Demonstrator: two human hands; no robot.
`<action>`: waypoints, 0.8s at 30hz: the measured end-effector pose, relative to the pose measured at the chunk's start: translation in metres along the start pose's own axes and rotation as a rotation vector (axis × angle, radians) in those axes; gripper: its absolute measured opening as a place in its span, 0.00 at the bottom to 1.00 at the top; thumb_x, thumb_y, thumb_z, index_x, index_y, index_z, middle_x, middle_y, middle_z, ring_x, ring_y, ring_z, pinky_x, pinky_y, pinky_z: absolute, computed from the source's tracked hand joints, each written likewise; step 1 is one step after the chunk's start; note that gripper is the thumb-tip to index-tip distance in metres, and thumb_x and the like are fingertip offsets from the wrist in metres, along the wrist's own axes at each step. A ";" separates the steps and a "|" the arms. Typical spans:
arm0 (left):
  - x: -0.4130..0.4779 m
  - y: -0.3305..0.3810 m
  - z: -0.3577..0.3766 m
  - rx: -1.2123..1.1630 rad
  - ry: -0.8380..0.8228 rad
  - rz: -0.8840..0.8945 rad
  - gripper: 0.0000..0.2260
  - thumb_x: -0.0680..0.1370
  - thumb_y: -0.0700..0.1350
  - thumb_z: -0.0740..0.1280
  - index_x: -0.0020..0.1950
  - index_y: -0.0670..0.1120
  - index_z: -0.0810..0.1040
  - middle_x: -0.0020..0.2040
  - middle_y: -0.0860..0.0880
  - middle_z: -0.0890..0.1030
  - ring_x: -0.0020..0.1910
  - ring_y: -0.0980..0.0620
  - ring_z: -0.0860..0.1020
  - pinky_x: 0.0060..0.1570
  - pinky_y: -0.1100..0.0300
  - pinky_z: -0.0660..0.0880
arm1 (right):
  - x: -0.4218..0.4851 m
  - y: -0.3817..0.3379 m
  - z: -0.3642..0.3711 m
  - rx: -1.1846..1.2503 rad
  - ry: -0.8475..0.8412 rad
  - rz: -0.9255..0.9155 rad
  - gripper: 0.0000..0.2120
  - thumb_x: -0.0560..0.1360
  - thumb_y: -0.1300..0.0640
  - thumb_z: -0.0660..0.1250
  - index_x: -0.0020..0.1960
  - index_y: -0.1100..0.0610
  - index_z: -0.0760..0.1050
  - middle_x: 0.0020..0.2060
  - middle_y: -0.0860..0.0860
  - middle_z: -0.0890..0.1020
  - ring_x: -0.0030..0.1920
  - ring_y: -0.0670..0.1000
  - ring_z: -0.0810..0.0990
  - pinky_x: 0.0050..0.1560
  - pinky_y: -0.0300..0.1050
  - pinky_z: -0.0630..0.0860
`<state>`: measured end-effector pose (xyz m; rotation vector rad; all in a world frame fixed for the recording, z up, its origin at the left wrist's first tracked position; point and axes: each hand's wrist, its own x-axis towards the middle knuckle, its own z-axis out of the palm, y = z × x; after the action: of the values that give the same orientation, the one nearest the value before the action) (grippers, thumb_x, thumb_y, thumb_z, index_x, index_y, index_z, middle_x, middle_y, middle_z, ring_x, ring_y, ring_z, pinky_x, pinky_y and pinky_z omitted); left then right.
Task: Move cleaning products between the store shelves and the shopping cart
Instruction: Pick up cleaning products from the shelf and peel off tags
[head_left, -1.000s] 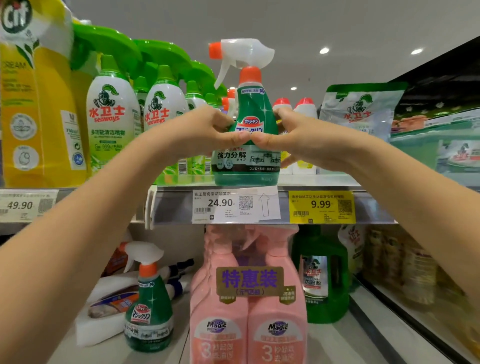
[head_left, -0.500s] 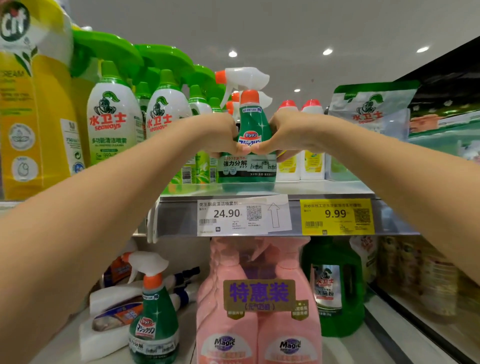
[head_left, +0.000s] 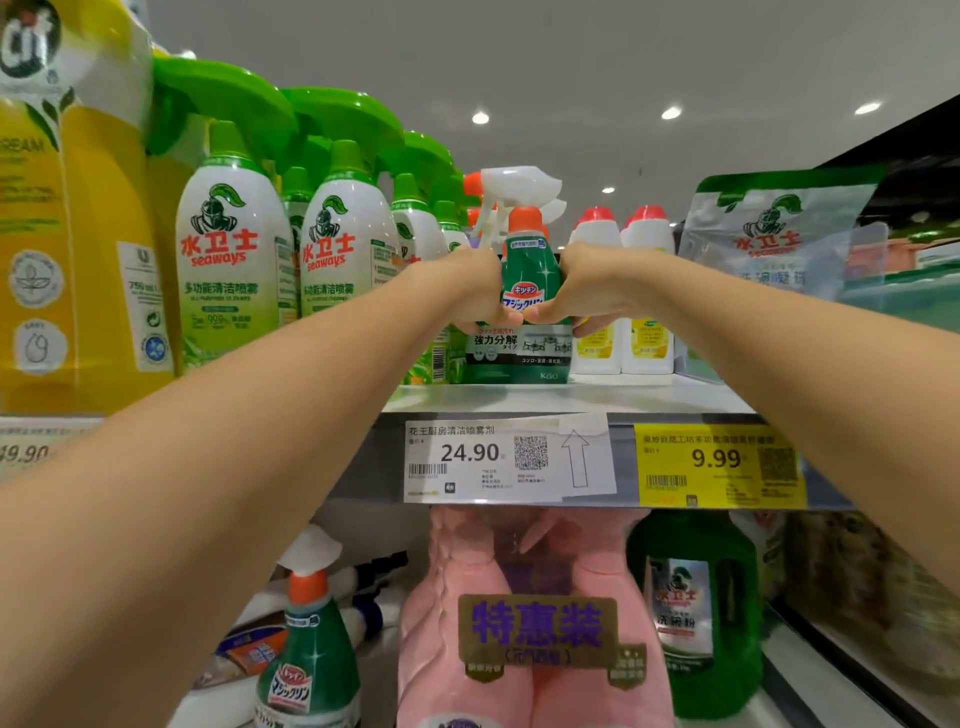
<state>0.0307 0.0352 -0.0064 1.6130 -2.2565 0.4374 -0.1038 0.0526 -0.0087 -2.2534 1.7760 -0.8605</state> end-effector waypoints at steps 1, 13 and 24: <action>0.002 0.000 0.000 -0.004 -0.001 -0.006 0.11 0.79 0.53 0.64 0.48 0.47 0.66 0.36 0.51 0.71 0.29 0.57 0.73 0.25 0.67 0.67 | 0.002 0.000 0.000 0.001 0.001 -0.001 0.23 0.75 0.54 0.71 0.67 0.55 0.69 0.60 0.56 0.78 0.55 0.56 0.81 0.55 0.51 0.81; -0.001 0.005 0.006 -0.023 0.003 -0.033 0.16 0.79 0.52 0.66 0.57 0.40 0.73 0.39 0.48 0.76 0.31 0.55 0.75 0.30 0.65 0.71 | -0.007 0.002 0.006 0.047 0.057 -0.019 0.21 0.77 0.55 0.70 0.67 0.54 0.69 0.56 0.54 0.77 0.54 0.54 0.78 0.52 0.47 0.80; -0.058 0.018 -0.011 -0.458 0.256 0.048 0.09 0.80 0.45 0.65 0.48 0.40 0.81 0.42 0.45 0.82 0.40 0.52 0.81 0.43 0.60 0.80 | -0.052 -0.009 0.003 0.027 0.191 -0.098 0.12 0.76 0.52 0.70 0.54 0.59 0.76 0.43 0.56 0.81 0.42 0.50 0.80 0.42 0.44 0.81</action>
<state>0.0316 0.0945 -0.0231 1.1998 -2.0187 0.1138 -0.1016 0.1030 -0.0253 -2.3268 1.7283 -1.1471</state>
